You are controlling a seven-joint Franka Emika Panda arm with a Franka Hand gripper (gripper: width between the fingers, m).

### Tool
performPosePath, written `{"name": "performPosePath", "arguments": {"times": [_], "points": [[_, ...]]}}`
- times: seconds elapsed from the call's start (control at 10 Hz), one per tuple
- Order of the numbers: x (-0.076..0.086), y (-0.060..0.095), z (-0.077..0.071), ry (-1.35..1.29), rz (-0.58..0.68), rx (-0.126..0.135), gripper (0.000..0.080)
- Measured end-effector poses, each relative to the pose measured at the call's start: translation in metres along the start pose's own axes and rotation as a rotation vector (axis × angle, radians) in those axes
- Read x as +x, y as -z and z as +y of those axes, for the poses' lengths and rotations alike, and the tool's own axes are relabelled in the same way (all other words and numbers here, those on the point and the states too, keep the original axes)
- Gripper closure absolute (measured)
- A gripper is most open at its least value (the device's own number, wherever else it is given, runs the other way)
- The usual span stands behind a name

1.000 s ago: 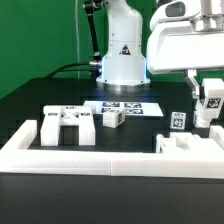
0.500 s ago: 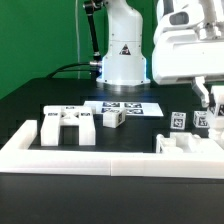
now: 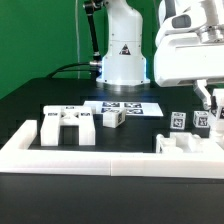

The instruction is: Assemble chair

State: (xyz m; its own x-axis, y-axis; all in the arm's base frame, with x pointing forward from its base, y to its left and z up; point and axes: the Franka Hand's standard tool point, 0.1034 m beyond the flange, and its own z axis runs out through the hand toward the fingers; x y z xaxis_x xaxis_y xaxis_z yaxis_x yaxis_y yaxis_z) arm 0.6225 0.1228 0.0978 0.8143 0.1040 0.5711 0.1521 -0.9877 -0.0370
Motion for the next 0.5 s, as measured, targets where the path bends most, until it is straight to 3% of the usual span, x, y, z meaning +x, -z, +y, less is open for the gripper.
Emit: {"name": "performPosePath", "arguments": {"times": [0.2,0.5], "points": [[0.0071,-0.005,0.0086,0.012,0.007,-0.007,0.0509],[-0.0006,-0.0113,0.0143,0.015,-0.004,-0.012,0.0509]]}}
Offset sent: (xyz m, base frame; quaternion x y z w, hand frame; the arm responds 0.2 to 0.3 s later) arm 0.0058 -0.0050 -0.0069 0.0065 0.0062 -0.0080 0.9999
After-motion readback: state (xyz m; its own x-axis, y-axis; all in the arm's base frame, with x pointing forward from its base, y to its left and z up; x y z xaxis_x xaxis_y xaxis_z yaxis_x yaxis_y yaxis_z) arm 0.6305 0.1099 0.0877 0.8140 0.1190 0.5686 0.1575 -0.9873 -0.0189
